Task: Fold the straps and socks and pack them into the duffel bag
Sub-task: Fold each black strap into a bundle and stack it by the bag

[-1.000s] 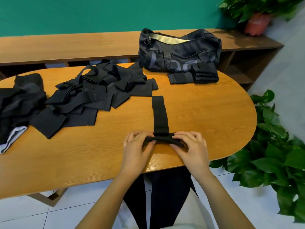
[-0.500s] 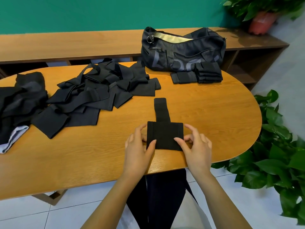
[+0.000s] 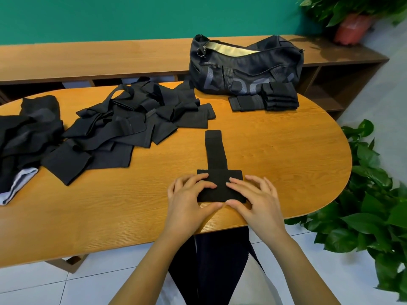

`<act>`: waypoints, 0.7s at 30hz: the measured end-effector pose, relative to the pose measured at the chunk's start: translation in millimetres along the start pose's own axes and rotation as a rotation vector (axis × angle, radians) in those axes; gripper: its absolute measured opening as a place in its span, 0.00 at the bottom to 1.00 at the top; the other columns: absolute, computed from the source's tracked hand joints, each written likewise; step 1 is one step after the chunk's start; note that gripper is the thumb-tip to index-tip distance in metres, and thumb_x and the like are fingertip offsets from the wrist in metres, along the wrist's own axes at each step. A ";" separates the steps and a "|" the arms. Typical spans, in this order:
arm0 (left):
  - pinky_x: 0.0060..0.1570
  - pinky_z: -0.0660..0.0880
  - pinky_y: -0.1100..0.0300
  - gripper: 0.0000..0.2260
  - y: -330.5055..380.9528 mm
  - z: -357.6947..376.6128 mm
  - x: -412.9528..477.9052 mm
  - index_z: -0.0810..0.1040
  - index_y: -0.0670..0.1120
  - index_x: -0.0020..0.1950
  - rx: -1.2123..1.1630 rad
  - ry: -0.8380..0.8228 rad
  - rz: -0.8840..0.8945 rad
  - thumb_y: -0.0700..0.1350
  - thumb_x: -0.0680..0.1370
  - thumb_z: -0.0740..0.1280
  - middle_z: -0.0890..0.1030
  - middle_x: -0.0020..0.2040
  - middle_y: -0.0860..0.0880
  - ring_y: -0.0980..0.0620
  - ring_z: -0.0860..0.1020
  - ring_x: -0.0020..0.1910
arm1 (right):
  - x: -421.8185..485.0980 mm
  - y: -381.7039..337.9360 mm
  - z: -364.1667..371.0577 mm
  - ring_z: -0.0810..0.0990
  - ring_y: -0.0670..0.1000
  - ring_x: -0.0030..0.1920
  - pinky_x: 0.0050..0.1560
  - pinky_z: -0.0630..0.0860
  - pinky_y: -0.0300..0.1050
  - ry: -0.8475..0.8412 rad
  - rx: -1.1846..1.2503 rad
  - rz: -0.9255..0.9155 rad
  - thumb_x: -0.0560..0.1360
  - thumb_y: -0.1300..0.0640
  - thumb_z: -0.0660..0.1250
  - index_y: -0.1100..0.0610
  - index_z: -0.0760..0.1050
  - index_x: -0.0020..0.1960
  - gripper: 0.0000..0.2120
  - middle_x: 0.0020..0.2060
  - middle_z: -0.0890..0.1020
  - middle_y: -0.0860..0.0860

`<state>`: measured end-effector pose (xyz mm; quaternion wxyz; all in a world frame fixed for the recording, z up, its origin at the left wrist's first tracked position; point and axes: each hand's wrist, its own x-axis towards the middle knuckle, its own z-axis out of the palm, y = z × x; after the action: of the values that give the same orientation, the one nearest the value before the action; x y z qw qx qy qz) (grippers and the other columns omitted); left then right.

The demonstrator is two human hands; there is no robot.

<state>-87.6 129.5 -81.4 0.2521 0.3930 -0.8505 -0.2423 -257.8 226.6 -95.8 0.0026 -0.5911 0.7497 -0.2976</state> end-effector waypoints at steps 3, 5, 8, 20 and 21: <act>0.67 0.50 0.57 0.17 -0.9 0.8 -0.4 0.80 0.58 0.58 -0.017 0.016 0.009 0.58 0.71 0.72 0.73 0.67 0.62 0.57 0.61 0.69 | -0.4 -0.8 0.0 0.65 0.43 0.68 0.72 0.52 0.50 0.005 0.002 0.006 0.74 0.31 0.55 0.41 0.75 0.65 0.25 0.63 0.74 0.34; 0.65 0.49 0.59 0.16 -1.3 1.6 -0.6 0.81 0.57 0.58 -0.020 0.021 0.019 0.59 0.71 0.70 0.73 0.66 0.62 0.57 0.61 0.69 | -0.2 -1.0 -0.3 0.65 0.43 0.68 0.72 0.52 0.49 0.001 0.001 0.014 0.74 0.32 0.56 0.40 0.75 0.66 0.25 0.64 0.74 0.35; 0.65 0.48 0.60 0.18 -1.7 3.1 -0.1 0.81 0.58 0.57 -0.012 0.020 0.014 0.64 0.72 0.64 0.74 0.66 0.62 0.58 0.61 0.69 | 1.0 -1.7 -0.2 0.65 0.43 0.67 0.72 0.54 0.51 0.006 0.010 0.028 0.73 0.31 0.57 0.40 0.75 0.65 0.26 0.64 0.75 0.36; 0.64 0.51 0.59 0.22 -2.3 5.3 1.6 0.82 0.58 0.55 -0.036 0.057 -0.015 0.68 0.70 0.61 0.74 0.62 0.61 0.58 0.65 0.66 | 14.0 -4.8 4.1 0.65 0.43 0.65 0.67 0.56 0.45 0.000 0.105 0.025 0.72 0.33 0.58 0.42 0.81 0.58 0.23 0.60 0.77 0.37; 0.64 0.52 0.59 0.23 -2.0 5.5 1.5 0.82 0.58 0.55 -0.029 0.054 -0.012 0.69 0.69 0.60 0.74 0.62 0.61 0.58 0.64 0.66 | 14.5 -3.7 4.4 0.65 0.42 0.65 0.66 0.57 0.45 0.001 0.120 0.025 0.72 0.33 0.59 0.42 0.81 0.57 0.22 0.60 0.77 0.36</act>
<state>-90.7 128.3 -86.4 0.2794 0.4010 -0.8372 -0.2455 -257.4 211.3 -92.6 0.0412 -0.5803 0.7379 -0.3422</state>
